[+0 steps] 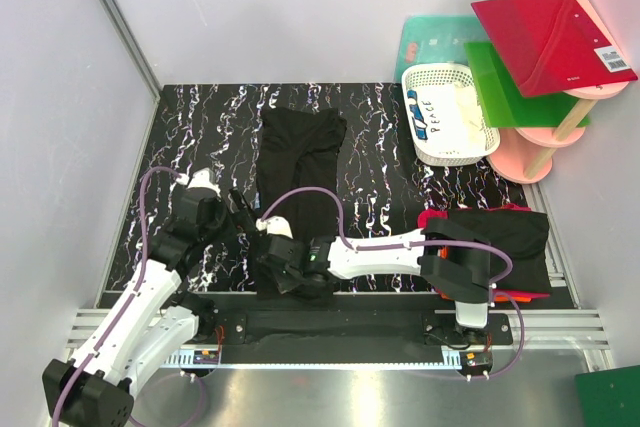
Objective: Fold and stack the t-shirts
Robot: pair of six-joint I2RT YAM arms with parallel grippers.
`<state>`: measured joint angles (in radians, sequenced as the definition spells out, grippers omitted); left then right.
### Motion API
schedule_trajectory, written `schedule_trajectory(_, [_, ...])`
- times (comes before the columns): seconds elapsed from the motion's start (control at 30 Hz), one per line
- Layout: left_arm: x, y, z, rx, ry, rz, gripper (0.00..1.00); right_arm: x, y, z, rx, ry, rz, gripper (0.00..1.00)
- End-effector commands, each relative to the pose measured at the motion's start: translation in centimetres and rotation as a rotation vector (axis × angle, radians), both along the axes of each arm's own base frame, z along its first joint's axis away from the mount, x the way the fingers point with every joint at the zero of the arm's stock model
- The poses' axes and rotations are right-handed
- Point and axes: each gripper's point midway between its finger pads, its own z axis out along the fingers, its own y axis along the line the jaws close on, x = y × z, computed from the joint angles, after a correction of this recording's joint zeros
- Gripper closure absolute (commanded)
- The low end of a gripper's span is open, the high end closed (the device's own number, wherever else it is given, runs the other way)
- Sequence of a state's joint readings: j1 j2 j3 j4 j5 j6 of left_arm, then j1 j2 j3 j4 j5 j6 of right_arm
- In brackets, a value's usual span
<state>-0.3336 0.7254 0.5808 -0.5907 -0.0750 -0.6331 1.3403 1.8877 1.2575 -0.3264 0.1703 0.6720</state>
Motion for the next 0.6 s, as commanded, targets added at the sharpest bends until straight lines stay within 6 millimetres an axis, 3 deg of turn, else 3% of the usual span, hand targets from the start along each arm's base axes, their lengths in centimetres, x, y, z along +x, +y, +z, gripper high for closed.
schedule_trajectory(0.0, [0.1, -2.1, 1.3, -0.079, -0.035, -0.068, 0.01, -0.2, 0.7, 3.3, 0.092, -0.05, 0.001, 1.0])
schedule_trajectory(0.07, [0.2, -2.1, 1.2, -0.078, -0.03, -0.068, 0.01, -0.3, -0.1, 5.0, 0.129, -0.061, -0.03, 1.0])
schedule_trajectory(0.23, [0.3, -2.1, -0.1, -0.059, 0.023, -0.07, 0.01, -0.5, -2.9, 5.5, 0.151, -0.057, -0.118, 1.0])
schedule_trajectory(0.5, [-0.3, -3.4, -3.7, -0.029, 0.167, -0.121, 0.01, -1.7, -5.6, 1.0, 0.048, 0.039, -0.203, 0.97])
schedule_trajectory(0.57, [-0.5, -3.8, -4.2, -0.025, 0.18, -0.134, 0.01, -2.4, -5.7, -0.5, 0.003, 0.07, -0.186, 0.8])
